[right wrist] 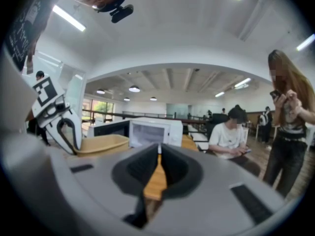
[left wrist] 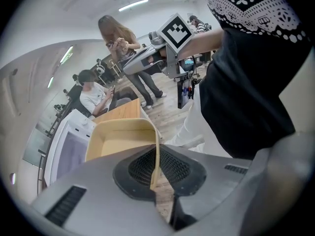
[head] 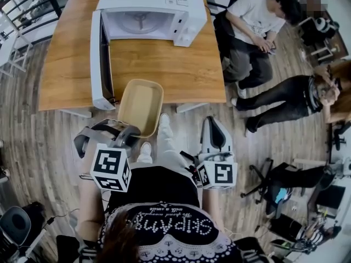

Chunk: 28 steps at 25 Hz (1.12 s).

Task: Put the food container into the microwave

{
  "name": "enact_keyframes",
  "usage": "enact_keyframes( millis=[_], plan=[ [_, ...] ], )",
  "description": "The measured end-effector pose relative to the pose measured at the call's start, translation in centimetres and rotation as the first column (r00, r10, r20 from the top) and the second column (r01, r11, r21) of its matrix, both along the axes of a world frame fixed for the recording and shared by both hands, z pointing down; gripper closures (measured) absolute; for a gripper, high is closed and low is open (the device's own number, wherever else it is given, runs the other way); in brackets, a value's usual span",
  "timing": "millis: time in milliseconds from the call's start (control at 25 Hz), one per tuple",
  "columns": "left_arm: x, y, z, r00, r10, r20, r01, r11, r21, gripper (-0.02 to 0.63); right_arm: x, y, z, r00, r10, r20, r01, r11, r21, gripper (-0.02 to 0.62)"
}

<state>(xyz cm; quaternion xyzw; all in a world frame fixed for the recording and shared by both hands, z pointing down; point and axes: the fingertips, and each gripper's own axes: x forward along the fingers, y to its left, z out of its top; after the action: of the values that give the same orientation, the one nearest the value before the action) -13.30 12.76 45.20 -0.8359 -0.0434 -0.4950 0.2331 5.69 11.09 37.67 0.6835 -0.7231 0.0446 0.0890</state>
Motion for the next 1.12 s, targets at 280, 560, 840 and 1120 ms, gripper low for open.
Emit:
enact_keyframes(
  millis=[280, 560, 840, 1120],
  plan=[
    [1.7, -1.2, 0.6, 1.0, -0.004, 0.016, 0.004, 1.0, -0.022, 0.561, 1.2, -2.7, 0.6, 0.999, -0.031, 0.016, 0.031, 1.0, -0.003, 0.555],
    [5.0, -5.4, 1.1, 0.999, -0.031, 0.035, 0.032, 0.999, -0.018, 0.561, 3.9, -7.3, 2.2, 0.996, -0.08, 0.037, 0.081, 0.996, -0.04, 0.555],
    [7.6, -10.5, 1.0, 0.991, -0.131, 0.034, 0.132, 0.991, -0.026, 0.561, 6.9, -14.0, 1.5, 0.987, -0.159, 0.026, 0.16, 0.987, -0.024, 0.555],
    [9.4, -14.6, 0.9, 0.976, -0.214, 0.046, 0.215, 0.976, -0.025, 0.561, 10.0, -18.2, 1.7, 0.979, -0.202, 0.028, 0.203, 0.979, -0.029, 0.555]
  ],
)
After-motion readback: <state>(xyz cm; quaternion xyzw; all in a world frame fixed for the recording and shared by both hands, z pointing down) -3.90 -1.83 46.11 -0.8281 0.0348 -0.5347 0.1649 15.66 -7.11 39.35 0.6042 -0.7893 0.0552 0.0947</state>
